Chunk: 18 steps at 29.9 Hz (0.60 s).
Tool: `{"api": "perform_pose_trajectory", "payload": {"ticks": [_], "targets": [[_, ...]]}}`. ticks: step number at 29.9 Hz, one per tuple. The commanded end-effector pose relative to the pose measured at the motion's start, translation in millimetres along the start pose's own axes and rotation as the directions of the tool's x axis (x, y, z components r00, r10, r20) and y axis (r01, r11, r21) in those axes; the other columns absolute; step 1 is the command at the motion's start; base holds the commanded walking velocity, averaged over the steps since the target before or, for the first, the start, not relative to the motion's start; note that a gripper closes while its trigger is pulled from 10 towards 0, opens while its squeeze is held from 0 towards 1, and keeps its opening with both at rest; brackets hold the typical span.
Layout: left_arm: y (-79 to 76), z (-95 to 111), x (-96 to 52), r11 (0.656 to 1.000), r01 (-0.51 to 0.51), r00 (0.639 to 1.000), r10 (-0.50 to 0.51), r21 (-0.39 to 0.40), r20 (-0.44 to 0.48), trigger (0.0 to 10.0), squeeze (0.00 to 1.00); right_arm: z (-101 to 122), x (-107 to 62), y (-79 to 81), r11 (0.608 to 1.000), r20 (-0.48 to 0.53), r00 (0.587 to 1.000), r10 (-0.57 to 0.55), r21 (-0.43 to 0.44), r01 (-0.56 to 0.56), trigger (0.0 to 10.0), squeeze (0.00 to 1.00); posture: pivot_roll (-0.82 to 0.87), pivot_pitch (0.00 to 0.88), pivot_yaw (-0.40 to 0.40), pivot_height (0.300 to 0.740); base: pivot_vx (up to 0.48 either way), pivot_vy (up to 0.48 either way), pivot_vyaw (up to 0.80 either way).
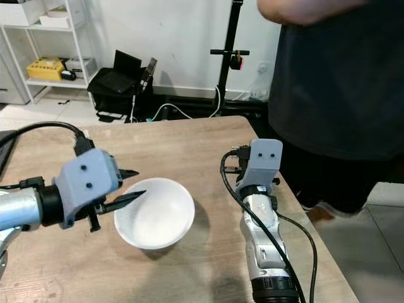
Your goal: Setting the table
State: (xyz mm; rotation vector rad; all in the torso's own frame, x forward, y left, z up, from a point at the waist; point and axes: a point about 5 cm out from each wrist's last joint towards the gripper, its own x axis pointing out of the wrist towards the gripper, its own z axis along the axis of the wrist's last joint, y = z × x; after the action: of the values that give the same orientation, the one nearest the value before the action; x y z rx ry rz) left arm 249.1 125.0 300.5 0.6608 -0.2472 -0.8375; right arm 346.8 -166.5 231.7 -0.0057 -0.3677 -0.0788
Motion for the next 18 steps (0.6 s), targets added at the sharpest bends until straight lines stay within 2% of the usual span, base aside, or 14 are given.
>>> {"api": "perform_pose_trajectory", "payload": {"ticks": [1,2,3,4,5,6,8,9,10,12,13,18], "targets": [[4.2,3,-0.2,0.998,-0.059,0.998,0.06,-0.034,0.029,10.0,0.0,-2,-3.3,-0.6,1.0,-0.006,1.0,0.002,0.004,-0.002,10.0,0.0,0.14,0.156,0.025,0.74,0.0,0.0,0.0],[7.6,3,2.2,0.992,-0.106,0.993,0.109,-0.066,0.045,10.0,0.0,-2,-3.4,-0.3,1.0,-0.005,1.0,0.003,0.004,-0.003,10.0,0.0,0.14,0.156,0.025,0.74,0.0,0.0,0.0],[20.9,0,6.6,0.947,-0.27,0.957,0.284,-0.176,0.061,10.0,0.0,-2,-3.8,1.1,1.0,-0.004,1.0,0.005,0.008,-0.005,10.0,0.0,0.13,0.154,0.025,0.74,0.0,0.0,0.0],[20.9,0,6.6,0.947,-0.27,0.957,0.284,-0.176,0.061,10.0,0.0,-2,-3.8,1.1,1.0,-0.004,1.0,0.005,0.008,-0.005,10.0,0.0,0.13,0.154,0.025,0.74,0.0,0.0,0.0],[28.5,-4,9.3,0.895,-0.369,0.918,0.393,-0.252,0.05,10.0,0.0,-2,-4.2,2.0,1.0,-0.002,1.0,0.007,0.011,-0.007,10.0,0.0,0.13,0.154,0.025,0.74,0.0,0.0,0.0],[28.5,-4,9.3,0.895,-0.369,0.918,0.393,-0.252,0.05,10.0,0.0,-2,-4.2,2.0,1.0,-0.002,1.0,0.007,0.011,-0.007,10.0,0.0,0.13,0.154,0.025,0.74,0.0,0.0,0.0],[43.8,-16,8.7,0.753,-0.544,0.813,0.582,-0.371,-0.012,10.0,0.0,0,-4.9,3.7,1.0,0.005,1.0,0.009,0.019,-0.009,10.0,0.0,0.12,0.152,0.024,0.74,0.0,0.0,0.0],[54.5,-27,3.1,0.66,-0.647,0.733,0.677,-0.382,-0.073,10.0,0.0,1,-5.1,4.4,1.0,0.009,1.0,0.009,0.024,-0.009,10.0,0.0,0.12,0.152,0.022,0.74,0.0,0.0,0.0],[54.5,-27,3.1,0.66,-0.647,0.733,0.677,-0.382,-0.073,10.0,0.0,1,-5.1,4.4,1.0,0.009,1.0,0.009,0.024,-0.009,10.0,0.0,0.12,0.152,0.022,0.74,0.0,0.0,0.0],[59.5,-33,-0.5,0.611,-0.691,0.692,0.714,-0.386,-0.11,10.0,0.0,1,-5.1,4.6,1.0,0.01,1.0,0.009,0.025,-0.01,10.0,0.0,0.12,0.151,0.02,0.74,0.0,0.0,0.0],[59.5,-33,-0.5,0.611,-0.691,0.692,0.714,-0.386,-0.11,10.0,0.0,1,-5.1,4.6,1.0,0.01,1.0,0.009,0.025,-0.01,10.0,0.0,0.12,0.151,0.02,0.74,0.0,0.0,0.0],[70.2,-39,-6.5,0.525,-0.764,0.611,0.775,-0.375,-0.16,10.0,0.0,2,-4.8,6.5,1.0,0.013,1.0,0.012,0.029,-0.012,10.0,0.0,0.12,0.154,0.021,0.74,0.0,0.0,0.0]]}}
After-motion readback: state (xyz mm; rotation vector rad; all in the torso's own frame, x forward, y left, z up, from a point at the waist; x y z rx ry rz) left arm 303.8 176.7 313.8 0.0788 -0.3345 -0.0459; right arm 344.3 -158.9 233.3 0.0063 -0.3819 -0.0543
